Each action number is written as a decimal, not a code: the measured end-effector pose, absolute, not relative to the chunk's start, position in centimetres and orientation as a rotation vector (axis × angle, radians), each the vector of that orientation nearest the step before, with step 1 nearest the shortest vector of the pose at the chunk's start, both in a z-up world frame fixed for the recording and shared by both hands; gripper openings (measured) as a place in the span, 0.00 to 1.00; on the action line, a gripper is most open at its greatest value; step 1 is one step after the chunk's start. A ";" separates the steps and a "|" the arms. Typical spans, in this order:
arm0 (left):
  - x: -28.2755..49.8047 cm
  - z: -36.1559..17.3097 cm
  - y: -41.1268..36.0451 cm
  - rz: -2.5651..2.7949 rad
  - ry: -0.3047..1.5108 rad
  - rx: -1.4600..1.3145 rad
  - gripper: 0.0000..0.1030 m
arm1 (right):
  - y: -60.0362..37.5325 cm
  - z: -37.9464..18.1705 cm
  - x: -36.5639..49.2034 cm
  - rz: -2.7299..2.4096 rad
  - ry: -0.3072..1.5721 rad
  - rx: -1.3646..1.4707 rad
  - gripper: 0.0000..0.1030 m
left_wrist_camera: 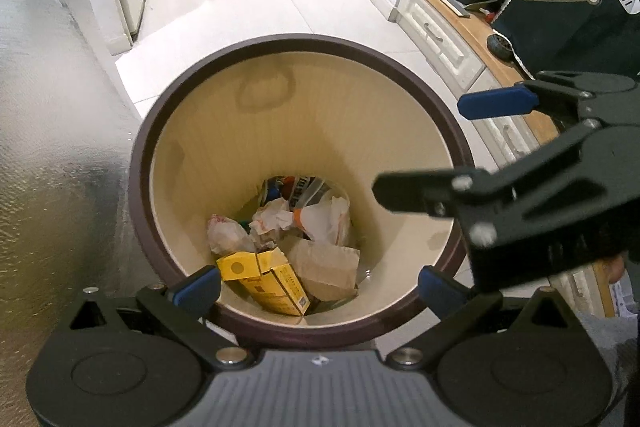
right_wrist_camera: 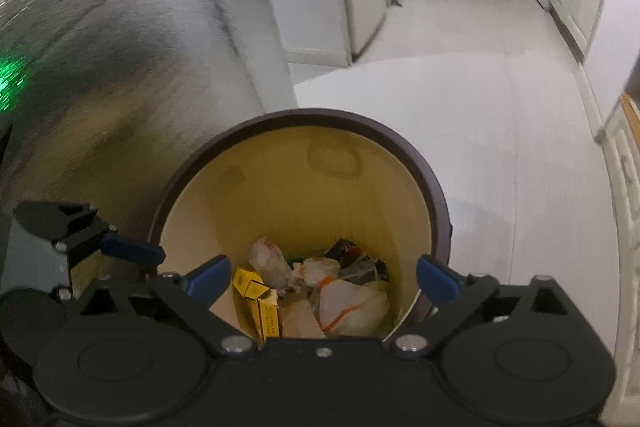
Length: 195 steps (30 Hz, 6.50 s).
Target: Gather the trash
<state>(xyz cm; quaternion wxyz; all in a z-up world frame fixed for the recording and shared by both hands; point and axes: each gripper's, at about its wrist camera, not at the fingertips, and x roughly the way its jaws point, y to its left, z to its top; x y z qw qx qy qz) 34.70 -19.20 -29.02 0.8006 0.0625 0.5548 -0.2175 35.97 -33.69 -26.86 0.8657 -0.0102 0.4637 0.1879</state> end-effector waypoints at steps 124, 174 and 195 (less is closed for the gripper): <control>50.0 -5.8 15.3 0.133 0.428 -0.201 0.86 | -3.4 -0.7 52.1 0.483 0.403 0.211 0.79; 51.1 -6.9 17.3 0.063 0.510 -0.351 0.38 | -1.3 -3.4 45.2 0.724 0.512 -0.274 0.17; 50.3 -6.4 16.2 0.035 0.494 -0.308 0.30 | -6.4 -3.1 35.9 0.565 0.542 0.125 0.97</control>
